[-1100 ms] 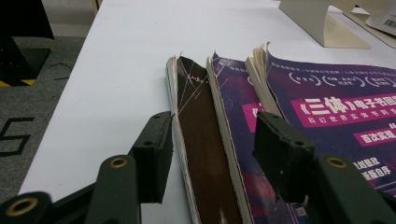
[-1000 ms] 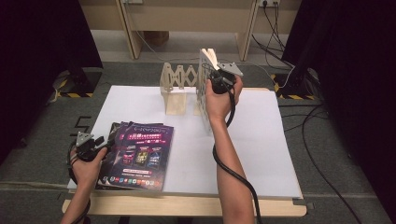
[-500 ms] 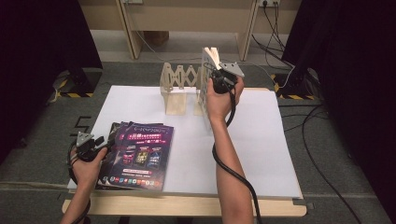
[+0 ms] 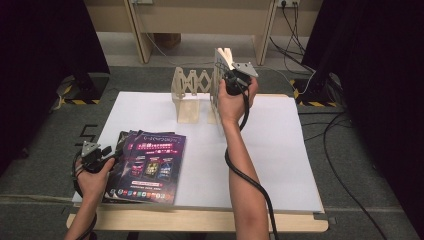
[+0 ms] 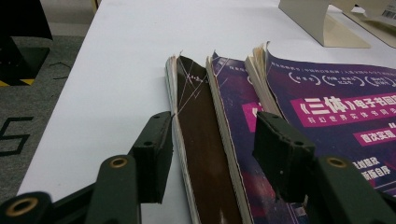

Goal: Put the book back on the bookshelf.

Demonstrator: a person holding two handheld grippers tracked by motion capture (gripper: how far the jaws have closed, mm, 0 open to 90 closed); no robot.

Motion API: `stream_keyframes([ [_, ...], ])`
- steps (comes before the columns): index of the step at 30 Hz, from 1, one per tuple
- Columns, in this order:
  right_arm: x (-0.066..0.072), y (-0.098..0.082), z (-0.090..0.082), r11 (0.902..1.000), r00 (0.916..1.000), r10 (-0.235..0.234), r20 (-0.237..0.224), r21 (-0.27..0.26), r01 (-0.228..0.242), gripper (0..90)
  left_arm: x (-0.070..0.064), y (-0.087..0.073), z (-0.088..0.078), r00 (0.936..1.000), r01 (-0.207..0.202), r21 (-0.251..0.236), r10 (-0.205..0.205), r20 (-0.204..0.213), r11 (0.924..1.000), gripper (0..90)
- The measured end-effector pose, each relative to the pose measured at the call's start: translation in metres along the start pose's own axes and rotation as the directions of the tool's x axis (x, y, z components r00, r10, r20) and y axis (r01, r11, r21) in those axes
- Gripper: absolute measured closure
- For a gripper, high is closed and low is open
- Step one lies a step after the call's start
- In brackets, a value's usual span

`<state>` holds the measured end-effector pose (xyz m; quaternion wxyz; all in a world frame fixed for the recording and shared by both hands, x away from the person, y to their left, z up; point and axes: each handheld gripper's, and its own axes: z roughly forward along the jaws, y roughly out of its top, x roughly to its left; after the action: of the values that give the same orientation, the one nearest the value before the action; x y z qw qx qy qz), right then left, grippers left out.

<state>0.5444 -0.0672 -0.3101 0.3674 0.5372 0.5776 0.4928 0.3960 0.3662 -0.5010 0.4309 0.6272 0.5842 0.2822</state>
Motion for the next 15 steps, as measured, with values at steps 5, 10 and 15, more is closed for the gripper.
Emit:
stream_keyframes([
  [5,-0.002,0.005,0.002,0.9998,1.0000,0.007,0.002,-0.020,-0.007,74.6,0.000,0.000,0.000,1.0000,-0.007,0.001,0.007,-0.001,1.0000,47.0],
  [10,-0.004,-0.002,0.010,0.9999,0.9999,-0.002,0.016,-0.016,0.003,74.6,-0.001,0.000,0.001,0.9999,-0.014,0.003,0.014,0.000,0.9999,47.0],
  [15,-0.005,-0.014,0.011,0.9989,0.9991,-0.033,0.028,-0.033,0.034,74.4,-0.001,0.000,0.001,0.9999,-0.015,0.005,0.015,-0.001,0.9999,47.0],
])
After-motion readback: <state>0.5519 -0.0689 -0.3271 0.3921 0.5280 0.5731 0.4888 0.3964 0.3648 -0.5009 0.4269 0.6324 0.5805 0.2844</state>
